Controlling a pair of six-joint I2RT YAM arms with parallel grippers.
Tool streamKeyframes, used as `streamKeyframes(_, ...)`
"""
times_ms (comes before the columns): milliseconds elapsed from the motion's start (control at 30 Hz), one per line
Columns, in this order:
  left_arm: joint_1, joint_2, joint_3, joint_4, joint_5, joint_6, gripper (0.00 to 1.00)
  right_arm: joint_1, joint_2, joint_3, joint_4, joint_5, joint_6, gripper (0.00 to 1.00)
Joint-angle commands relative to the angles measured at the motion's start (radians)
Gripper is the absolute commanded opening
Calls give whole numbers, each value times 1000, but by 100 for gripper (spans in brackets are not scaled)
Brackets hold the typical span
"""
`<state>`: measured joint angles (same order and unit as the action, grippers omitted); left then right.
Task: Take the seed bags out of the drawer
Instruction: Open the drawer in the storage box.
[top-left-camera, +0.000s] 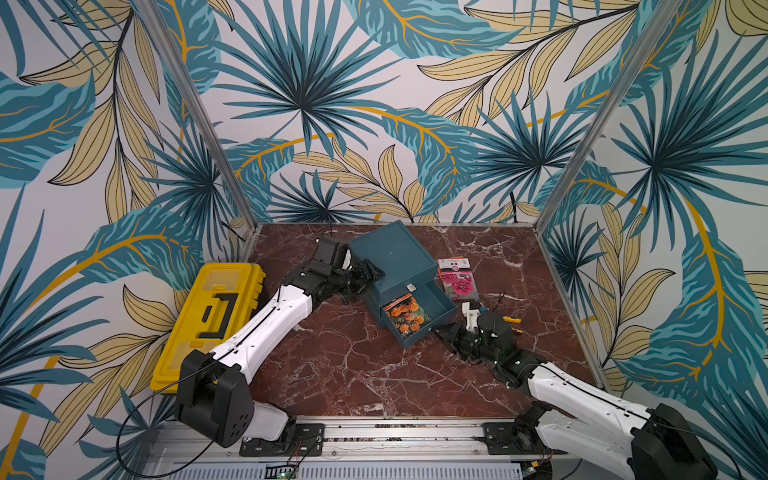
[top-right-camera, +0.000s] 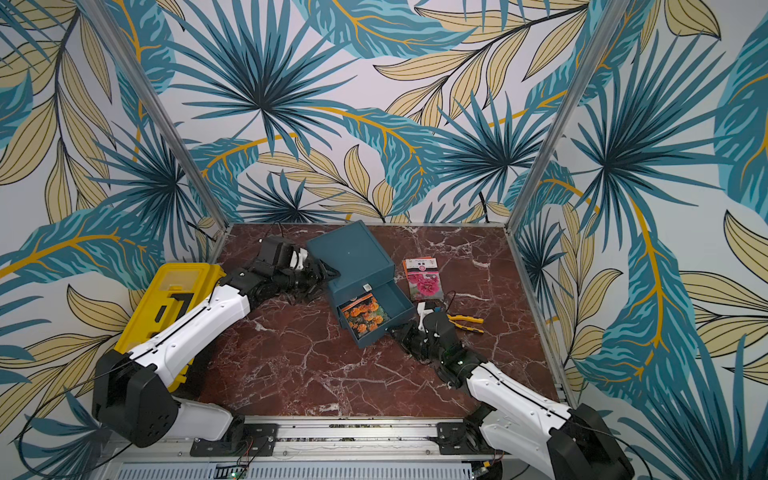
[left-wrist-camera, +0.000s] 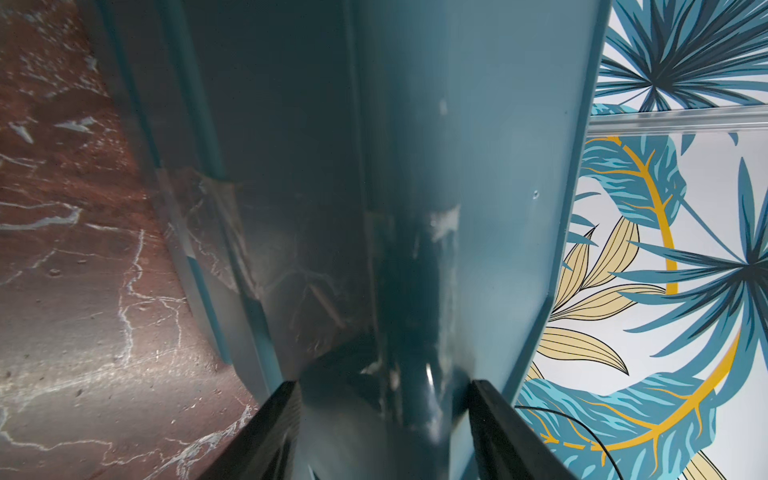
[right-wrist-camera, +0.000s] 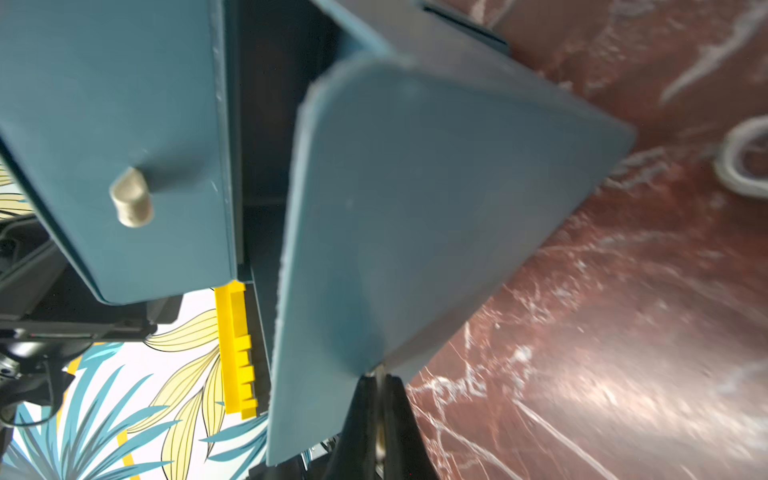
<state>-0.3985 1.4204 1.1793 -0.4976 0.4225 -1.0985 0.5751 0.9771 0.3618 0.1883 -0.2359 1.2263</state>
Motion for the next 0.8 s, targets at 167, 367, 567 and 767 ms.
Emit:
streamKeyframes(167,2,-25,-51,7,-40,-15,68,0,-98,-44,-147,8,-16,0)
streamKeyframes(367,0,-32,-66,10,-42,-20,68,-1,-68,-52,-121,9,-19,0)
streamKeyframes(567,0,-29,-65,14,-41,-24,68,-1,-43,-47,-122,6,-32,16)
streamKeyframes(767,0,-27,-69,19,-44,-24,68,0,-141,-38,-291,36,-87,44)
